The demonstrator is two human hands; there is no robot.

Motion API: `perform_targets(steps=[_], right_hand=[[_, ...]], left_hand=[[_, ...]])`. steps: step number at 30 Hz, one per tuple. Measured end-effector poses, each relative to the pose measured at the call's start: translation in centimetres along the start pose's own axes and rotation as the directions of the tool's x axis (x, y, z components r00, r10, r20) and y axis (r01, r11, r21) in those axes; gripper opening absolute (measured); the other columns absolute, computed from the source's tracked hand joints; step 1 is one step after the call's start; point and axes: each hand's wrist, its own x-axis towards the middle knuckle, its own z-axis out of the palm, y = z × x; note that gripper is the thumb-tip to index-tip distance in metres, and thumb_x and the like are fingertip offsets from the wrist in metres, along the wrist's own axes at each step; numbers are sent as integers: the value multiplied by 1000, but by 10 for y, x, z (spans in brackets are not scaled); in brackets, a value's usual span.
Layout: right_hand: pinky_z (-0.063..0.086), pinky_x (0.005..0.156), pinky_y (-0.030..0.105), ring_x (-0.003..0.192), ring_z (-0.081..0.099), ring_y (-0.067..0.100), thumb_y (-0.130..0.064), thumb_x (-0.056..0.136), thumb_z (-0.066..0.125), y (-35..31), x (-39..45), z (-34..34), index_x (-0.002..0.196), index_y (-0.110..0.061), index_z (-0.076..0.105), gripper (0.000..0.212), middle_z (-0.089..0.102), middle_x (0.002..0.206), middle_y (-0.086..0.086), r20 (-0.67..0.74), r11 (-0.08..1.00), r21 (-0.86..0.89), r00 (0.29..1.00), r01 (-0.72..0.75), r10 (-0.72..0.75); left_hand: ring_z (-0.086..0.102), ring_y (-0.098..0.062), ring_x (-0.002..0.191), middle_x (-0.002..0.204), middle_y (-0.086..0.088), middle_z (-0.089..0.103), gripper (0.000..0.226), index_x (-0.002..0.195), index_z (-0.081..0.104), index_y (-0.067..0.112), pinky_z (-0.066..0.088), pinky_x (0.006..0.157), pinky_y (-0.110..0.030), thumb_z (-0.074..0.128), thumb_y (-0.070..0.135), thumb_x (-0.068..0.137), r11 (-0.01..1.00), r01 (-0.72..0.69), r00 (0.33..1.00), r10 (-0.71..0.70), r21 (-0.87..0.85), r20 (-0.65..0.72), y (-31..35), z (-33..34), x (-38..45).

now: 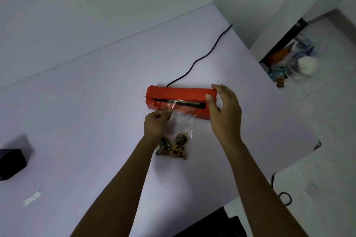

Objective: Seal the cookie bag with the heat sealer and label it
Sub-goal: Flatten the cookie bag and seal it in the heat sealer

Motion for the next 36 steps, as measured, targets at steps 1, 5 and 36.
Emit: perform_targets(steps=[1, 5, 36], right_hand=[[39, 99, 25, 131, 44, 19, -33, 97, 53, 4, 1, 2, 133, -18, 54, 39, 48, 141, 6, 1, 1000, -11, 1000, -10, 10], [38, 96, 21, 128, 46, 18, -31, 97, 53, 19, 3, 7, 131, -17, 55, 37, 50, 139, 5, 16, 998, -48, 999, -48, 49], [39, 69, 22, 106, 54, 17, -27, 82, 75, 29, 48, -13, 101, -15, 62, 26, 58, 120, 2, 381, 931, 7, 862, -364, 334]], left_hand=[[56, -18, 70, 69, 2, 63, 24, 74, 68, 14, 46, 74, -32, 63, 31, 91, 1000, -1, 1000, 1, 6, -3, 0, 0, 1], [55, -17, 67, 65, 1, 61, 27, 68, 65, 14, 44, 69, -28, 65, 31, 90, 1000, -6, 1000, 6, 7, -7, -2, 0, 4], [58, -13, 85, 88, 8, 60, 28, 74, 59, 31, 47, 77, -35, 75, 54, 71, 675, -321, 946, 189, 664, 265, -68, -58, 17]])
